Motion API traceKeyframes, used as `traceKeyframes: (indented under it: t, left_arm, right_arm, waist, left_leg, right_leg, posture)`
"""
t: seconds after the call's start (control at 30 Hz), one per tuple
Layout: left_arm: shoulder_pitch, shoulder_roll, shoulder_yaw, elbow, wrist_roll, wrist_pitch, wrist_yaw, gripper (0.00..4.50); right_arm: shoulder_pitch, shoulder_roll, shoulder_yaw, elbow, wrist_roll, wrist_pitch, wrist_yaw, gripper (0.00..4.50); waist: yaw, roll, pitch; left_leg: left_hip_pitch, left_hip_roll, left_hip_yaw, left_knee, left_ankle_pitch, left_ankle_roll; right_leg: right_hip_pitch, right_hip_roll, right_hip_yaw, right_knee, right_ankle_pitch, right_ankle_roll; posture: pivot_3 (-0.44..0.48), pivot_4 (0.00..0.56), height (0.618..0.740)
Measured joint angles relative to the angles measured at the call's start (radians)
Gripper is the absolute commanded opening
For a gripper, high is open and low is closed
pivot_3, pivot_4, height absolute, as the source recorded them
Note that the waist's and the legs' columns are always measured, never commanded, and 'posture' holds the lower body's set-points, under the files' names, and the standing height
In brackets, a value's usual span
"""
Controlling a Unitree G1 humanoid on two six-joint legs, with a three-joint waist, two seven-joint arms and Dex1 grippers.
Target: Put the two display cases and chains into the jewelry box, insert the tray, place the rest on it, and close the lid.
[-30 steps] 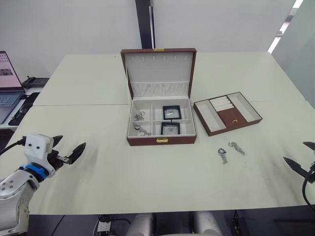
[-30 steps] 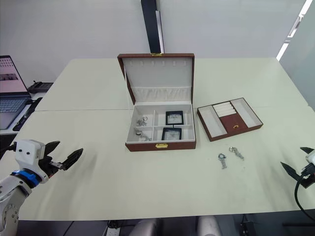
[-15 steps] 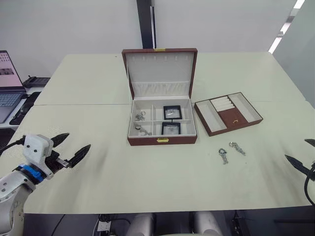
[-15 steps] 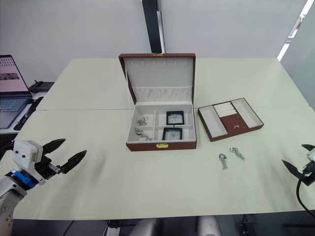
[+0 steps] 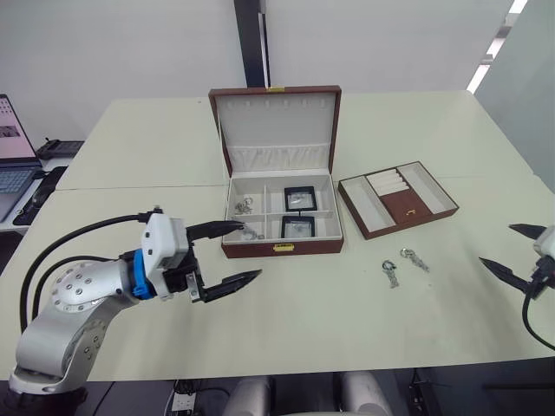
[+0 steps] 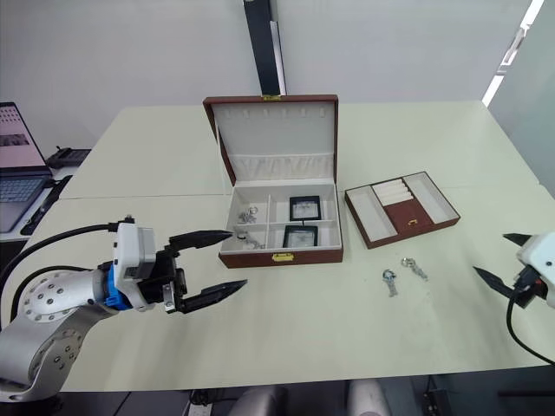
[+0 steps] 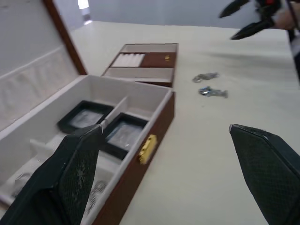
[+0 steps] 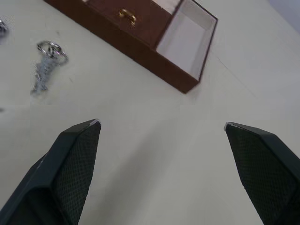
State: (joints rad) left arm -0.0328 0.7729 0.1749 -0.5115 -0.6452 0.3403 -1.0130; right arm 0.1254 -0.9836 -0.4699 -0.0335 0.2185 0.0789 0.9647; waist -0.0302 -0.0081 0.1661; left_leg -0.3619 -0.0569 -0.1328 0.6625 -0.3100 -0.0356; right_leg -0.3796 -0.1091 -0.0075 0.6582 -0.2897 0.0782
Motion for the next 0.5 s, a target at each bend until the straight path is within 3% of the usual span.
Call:
traceKeyframes:
  t: [0.2, 0.5]
  left_arm:
    - [-0.059, -0.013, -0.058, 0.003, -0.007, 0.014, -0.008, 4.5]
    - [-0.132, -0.047, -0.103, -0.014, -0.031, 0.056, 0.013, 4.5]
  right_arm:
    - [-0.217, -0.099, 0.218, 0.026, -0.099, 0.114, 0.007, 4.48]
    - [-0.584, -0.081, 0.556, 0.234, -0.317, 0.147, 0.029, 4.48]
  waist:
    - [0.001, 0.0, 0.0]
    - [0.001, 0.0, 0.001]
  left_leg:
    - [-0.001, 0.0, 0.0, 0.001, 0.001, -0.002]
    - [-0.002, 0.0, 0.0, 0.001, 0.002, -0.003]
  right_leg:
    - [0.0, 0.0, -0.001, -0.001, 0.0, 0.0]
    - [-0.002, 0.0, -0.001, -0.001, 0.0, 0.0]
  posture:
    - [0.0, 0.15, 0.74]
    - [0.0, 0.15, 0.74]
